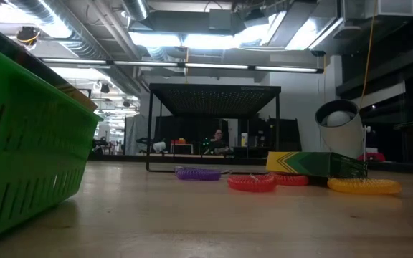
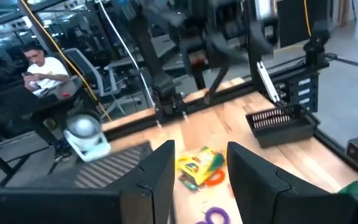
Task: Pick & Place Office Desk Supplies
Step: Put the crayon box into the green bin
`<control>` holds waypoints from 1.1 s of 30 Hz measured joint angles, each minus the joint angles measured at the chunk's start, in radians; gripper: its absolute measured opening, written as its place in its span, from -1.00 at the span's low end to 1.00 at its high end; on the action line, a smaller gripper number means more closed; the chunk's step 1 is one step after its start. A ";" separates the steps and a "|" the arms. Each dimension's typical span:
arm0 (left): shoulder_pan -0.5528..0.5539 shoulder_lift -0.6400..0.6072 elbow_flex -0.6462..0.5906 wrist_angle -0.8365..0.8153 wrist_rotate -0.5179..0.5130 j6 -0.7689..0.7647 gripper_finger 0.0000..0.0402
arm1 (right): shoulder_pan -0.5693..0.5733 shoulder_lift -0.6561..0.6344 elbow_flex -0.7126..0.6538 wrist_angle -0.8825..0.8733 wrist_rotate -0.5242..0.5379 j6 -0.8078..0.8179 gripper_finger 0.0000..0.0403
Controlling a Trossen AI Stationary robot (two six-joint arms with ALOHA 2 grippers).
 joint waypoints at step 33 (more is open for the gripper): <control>0.123 0.222 -0.573 0.758 -0.013 0.029 -0.31 | -0.251 0.000 -0.065 -0.276 0.059 0.578 -0.03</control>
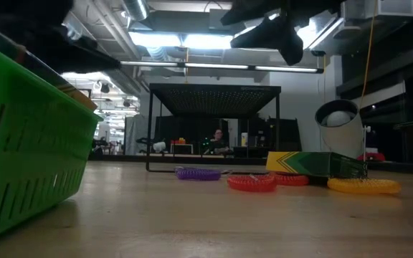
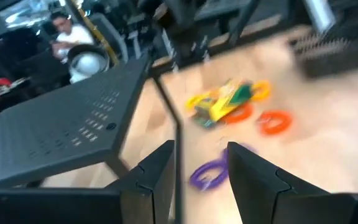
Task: Pick & Place Office Desk Supplies
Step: Put the crayon box into the green bin
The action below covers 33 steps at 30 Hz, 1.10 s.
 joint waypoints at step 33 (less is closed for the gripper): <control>0.082 1.161 0.776 0.107 -0.074 0.894 -0.31 | 0.093 0.000 0.000 0.034 0.042 -0.078 -0.03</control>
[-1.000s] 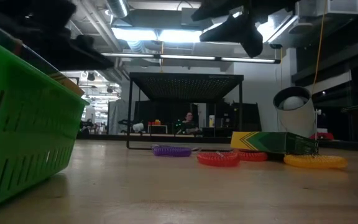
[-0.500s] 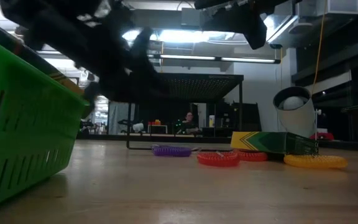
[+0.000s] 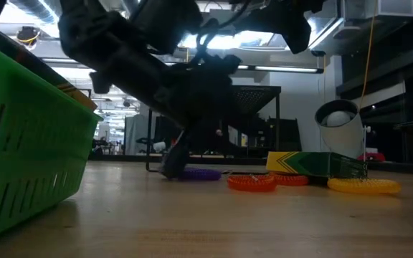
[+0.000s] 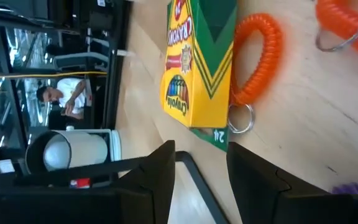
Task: Pick & Place Office Desk Supplies
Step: Put the crayon box into the green bin
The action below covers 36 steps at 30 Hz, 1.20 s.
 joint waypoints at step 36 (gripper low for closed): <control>0.065 0.033 0.200 -0.490 0.144 0.123 -0.31 | 0.022 0.001 0.000 0.159 -0.087 -0.070 -0.03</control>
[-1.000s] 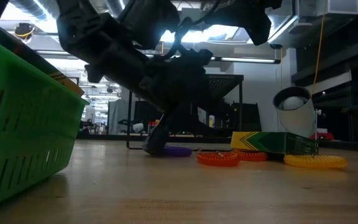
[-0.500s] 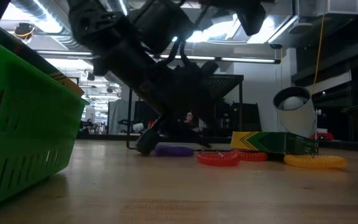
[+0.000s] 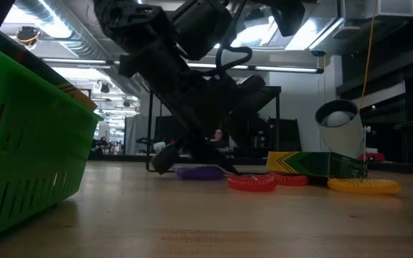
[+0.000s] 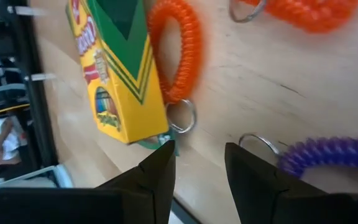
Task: Pick & Place Office Desk Supplies
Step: Put the crayon box into the green bin
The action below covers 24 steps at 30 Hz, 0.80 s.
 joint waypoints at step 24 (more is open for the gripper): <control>0.076 0.060 0.083 -0.060 -0.102 -0.080 -0.31 | -0.002 0.000 0.000 0.002 -0.002 0.011 -0.03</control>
